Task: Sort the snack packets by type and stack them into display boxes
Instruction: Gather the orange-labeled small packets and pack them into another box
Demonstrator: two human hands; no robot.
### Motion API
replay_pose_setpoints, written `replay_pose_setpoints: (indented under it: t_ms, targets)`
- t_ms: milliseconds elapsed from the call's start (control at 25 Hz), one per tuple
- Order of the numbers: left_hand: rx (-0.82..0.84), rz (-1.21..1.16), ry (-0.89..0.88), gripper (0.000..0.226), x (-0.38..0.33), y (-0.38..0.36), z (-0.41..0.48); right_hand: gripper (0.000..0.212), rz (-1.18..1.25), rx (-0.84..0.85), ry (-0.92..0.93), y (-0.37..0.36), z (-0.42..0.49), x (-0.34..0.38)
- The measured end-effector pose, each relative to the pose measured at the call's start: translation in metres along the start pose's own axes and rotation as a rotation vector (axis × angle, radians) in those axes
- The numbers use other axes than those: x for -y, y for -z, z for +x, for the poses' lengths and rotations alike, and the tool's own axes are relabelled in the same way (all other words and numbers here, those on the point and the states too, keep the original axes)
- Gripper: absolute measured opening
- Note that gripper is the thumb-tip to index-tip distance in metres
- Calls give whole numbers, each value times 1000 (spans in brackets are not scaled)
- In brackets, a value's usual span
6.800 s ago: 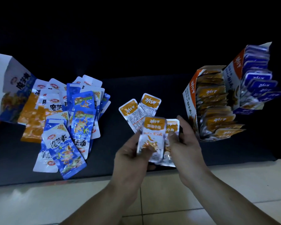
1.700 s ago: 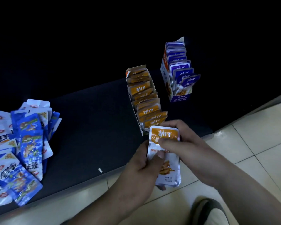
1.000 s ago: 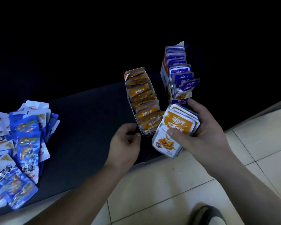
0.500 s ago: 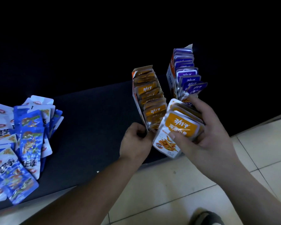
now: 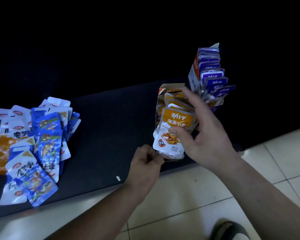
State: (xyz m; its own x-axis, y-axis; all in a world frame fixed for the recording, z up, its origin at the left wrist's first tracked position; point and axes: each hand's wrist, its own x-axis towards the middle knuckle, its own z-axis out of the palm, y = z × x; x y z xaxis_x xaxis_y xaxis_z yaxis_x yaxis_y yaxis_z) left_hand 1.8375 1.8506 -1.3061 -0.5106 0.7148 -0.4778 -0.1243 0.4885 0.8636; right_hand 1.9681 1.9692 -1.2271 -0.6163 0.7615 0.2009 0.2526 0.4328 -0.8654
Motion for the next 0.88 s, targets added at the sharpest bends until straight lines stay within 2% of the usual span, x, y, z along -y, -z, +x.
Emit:
replay_pose_setpoints:
  t_ms: [240, 360, 440, 560, 720, 800, 880]
  targets:
    - [47, -140, -279, 35, 11, 13, -13, 82, 104, -49, -59, -9, 0, 1]
    - [85, -97, -365, 24, 2, 18, -2, 79, 256, -135, -112, 4, -2, 10]
    - [102, -47, -343, 22, -2, 20, 5, 83, 285, -142, -115, 18, -9, 19]
    - [122, -43, -235, 19, -8, 20, 4, 84, 380, -53, -161, 32, -32, 33]
    - [132, -85, -143, 18, -16, 19, 3, 96, 326, 65, -235, 29, -52, 26]
    - [134, -81, -130, 18, -19, 17, 0, 99, 299, 19, -310, 22, -56, 18]
    - [126, -52, -141, 19, -20, 17, -1, 92, 307, -61, -366, 13, -54, 15]
